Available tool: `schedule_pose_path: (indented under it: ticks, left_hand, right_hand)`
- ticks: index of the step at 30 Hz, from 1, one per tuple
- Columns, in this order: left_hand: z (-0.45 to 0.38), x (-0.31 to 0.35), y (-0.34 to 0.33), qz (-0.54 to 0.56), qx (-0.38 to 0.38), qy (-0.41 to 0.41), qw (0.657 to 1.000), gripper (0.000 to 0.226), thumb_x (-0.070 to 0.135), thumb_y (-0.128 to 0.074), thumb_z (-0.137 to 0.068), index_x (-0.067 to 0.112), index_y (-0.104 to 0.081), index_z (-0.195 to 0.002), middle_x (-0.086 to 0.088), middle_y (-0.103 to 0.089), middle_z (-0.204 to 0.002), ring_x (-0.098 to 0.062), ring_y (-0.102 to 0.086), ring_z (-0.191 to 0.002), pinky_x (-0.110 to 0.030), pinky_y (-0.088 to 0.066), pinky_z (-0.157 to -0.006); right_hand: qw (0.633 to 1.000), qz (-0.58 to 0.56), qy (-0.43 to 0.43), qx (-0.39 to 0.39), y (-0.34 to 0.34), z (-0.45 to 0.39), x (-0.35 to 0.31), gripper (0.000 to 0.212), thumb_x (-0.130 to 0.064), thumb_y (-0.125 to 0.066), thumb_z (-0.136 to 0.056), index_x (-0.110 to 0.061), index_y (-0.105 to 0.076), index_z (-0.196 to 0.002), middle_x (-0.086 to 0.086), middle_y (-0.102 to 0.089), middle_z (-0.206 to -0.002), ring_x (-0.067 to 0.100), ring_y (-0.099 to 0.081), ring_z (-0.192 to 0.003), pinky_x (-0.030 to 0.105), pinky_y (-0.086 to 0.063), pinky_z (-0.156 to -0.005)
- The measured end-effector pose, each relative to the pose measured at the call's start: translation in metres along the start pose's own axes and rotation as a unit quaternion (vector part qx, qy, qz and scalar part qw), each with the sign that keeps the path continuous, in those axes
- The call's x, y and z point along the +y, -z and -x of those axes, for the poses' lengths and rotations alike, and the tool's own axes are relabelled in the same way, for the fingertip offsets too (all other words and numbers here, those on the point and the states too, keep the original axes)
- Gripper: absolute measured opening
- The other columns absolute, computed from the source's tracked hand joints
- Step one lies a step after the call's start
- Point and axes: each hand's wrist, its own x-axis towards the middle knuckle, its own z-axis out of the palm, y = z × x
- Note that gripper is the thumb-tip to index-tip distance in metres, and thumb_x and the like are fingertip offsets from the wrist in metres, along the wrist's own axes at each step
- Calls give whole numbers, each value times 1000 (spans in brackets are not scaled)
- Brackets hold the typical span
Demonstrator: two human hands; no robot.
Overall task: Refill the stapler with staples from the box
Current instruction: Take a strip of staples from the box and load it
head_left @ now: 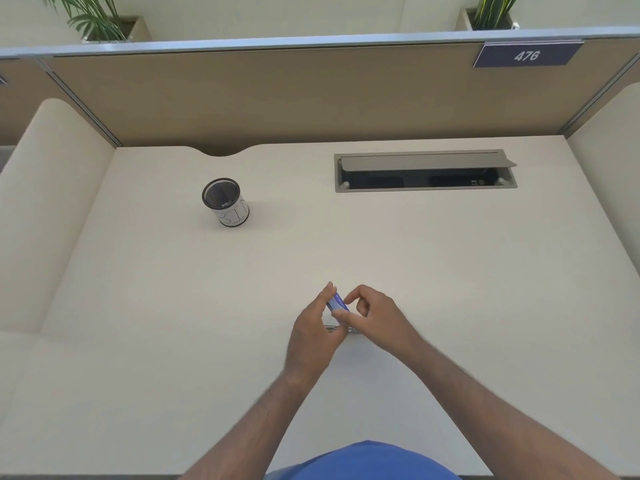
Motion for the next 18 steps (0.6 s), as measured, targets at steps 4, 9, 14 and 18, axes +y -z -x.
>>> schedule_pose_path:
  ticks: [4,9,14,18]
  left_hand:
    - [-5,-4,-4,-19,-35,-27,999,76,11,-82,-94,25,-50,-162,14,-62,-154,-11,-67,-132,-12,-60,-85]
    - [-13,-6,-3,-165,-12,-116,979,83,19,-87,-93,13,-44,-164,4,-50,-168,-14,-53,-145,-34,-42,-121]
    - [-22,-25,8,-156,2,-61,986,45,24,-82,-97,18,-64,-138,7,-63,-137,-22,-58,-126,-48,-52,-109]
    - [-25,-47,20,-213,-55,-71,973,48,34,-85,-94,16,-68,-134,3,-65,-133,-24,-59,-122,-41,-51,-107]
  right_hand:
    - [993,116,8,19,0,-1,-6,40,-68,-71,-78,-32,-57,-89,-11,-47,-65,7,-42,-53,26,-35,-56]
    - [991,120,-22,51,14,-13,-1,34,-61,-68,-80,-31,-54,-87,-10,-56,-64,10,-51,-55,29,-42,-56]
    - [984,107,-88,113,45,-37,21,36,-58,-73,-83,-28,-54,-86,-7,-66,-77,18,-64,-69,37,-51,-65]
    - [975,103,-131,149,73,-57,45,36,-53,-75,-89,-24,-54,-87,-4,-66,-87,22,-65,-80,36,-48,-68]
